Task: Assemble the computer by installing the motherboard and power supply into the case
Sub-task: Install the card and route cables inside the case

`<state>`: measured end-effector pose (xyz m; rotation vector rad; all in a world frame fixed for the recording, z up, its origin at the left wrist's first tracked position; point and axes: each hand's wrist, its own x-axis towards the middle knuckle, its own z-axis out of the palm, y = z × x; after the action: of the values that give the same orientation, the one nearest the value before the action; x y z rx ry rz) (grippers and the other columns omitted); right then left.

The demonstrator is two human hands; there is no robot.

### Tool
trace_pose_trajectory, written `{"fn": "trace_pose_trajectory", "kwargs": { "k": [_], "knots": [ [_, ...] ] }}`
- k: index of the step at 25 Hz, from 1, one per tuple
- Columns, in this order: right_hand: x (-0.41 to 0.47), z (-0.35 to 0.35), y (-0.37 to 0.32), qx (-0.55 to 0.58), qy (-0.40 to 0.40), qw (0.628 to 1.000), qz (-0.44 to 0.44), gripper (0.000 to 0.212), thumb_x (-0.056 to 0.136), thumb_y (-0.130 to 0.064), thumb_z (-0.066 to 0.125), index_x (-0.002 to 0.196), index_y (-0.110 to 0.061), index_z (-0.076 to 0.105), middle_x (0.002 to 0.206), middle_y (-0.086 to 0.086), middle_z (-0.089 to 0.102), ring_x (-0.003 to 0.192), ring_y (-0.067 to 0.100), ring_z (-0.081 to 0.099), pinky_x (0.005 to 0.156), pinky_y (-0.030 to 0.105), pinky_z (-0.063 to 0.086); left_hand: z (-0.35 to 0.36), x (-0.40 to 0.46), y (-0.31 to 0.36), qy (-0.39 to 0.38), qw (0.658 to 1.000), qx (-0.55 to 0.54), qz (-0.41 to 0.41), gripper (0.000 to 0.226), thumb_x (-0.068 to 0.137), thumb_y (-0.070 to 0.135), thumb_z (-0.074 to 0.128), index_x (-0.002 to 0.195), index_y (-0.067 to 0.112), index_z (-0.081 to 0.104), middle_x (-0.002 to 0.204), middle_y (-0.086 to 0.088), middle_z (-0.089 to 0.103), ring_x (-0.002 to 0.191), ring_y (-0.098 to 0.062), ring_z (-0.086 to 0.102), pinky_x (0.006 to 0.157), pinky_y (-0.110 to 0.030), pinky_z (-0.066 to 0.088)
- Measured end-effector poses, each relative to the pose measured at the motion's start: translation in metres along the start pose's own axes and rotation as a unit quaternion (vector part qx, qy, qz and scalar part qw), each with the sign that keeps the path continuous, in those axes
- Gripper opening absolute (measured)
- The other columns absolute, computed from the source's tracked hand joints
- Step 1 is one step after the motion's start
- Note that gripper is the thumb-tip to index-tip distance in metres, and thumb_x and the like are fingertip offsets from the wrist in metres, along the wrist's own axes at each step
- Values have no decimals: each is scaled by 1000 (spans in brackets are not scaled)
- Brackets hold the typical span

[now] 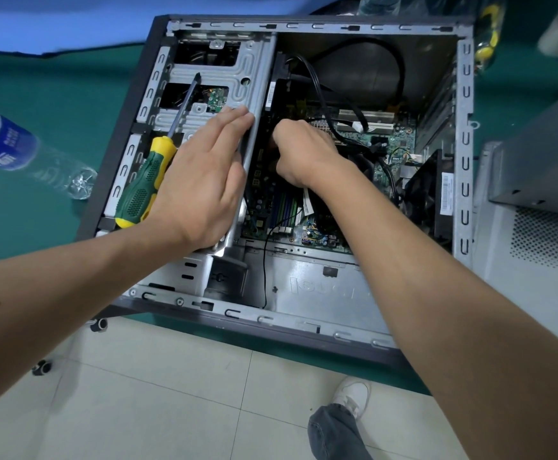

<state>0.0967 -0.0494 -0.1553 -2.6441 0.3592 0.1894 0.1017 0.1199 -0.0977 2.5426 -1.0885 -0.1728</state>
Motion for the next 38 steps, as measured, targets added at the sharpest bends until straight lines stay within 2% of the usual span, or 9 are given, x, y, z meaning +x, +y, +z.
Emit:
{"fn": "trace_pose_trajectory", "kwargs": {
  "k": [4,6,10,13,24,28,30,33,38],
  "knots": [
    [0,1,-2,-15,-20,999,-27,25,81,0,55,71,-17,40,78,3,46,89,37,58,71,35,38,0,0,0,1,1000,0,-1,52,100,14,29,150,6,34,158,-7,31,149,-19,23,121,-39,21],
    [0,2,-3,-26,-18,999,-30,29,80,0,56,68,-18,36,73,1,42,93,38,61,71,35,38,0,0,0,1,1000,0,-2,50,101,12,31,150,6,34,158,-7,31,149,-19,23,121,-39,21],
    [-2,3,-4,-26,-15,999,-36,28,81,-3,57,69,-18,37,73,0,41,95,38,62,71,35,37,-1,0,0,1,1000,0,-1,50,101,12,30,150,5,34,158,-8,30,149,-19,23,122,-38,20],
    [-2,4,-4,-31,-11,999,-43,17,82,-5,58,82,-16,46,83,4,51,96,38,62,71,35,37,-1,0,0,1,1000,-3,0,52,99,15,29,150,5,34,158,-8,31,149,-19,23,122,-38,20],
    [-2,3,-5,-33,-19,998,-46,19,83,-7,61,86,-17,44,81,2,46,94,37,61,69,36,36,-1,0,-1,1,1000,0,-2,55,98,19,26,151,6,34,159,-7,30,149,-18,22,122,-33,18],
    [-3,0,-7,-40,-14,998,-54,18,83,-5,59,88,-18,45,100,12,62,98,39,62,70,36,37,-1,1,0,1,1000,-1,1,54,98,17,27,150,5,34,158,-8,31,149,-19,23,122,-35,19],
    [-3,1,-10,-45,-14,997,-65,14,84,-6,58,92,-16,52,105,13,65,99,39,62,69,36,37,-1,2,0,1,1000,-1,0,54,98,17,27,150,5,34,158,-8,31,149,-19,23,122,-36,20],
    [-3,3,-13,-48,-10,997,-64,22,85,-7,57,106,-13,61,106,12,67,100,38,63,69,35,38,-1,0,1,1,1000,2,-1,54,98,18,26,150,4,34,158,-9,31,149,-19,23,122,-36,19],
    [-2,9,-16,-34,-12,997,-62,27,88,-8,55,113,-13,63,110,11,67,104,37,63,71,35,41,0,1,1,2,1000,6,1,55,97,17,26,150,4,35,158,-10,31,148,-20,24,122,-35,19]
  ]
}}
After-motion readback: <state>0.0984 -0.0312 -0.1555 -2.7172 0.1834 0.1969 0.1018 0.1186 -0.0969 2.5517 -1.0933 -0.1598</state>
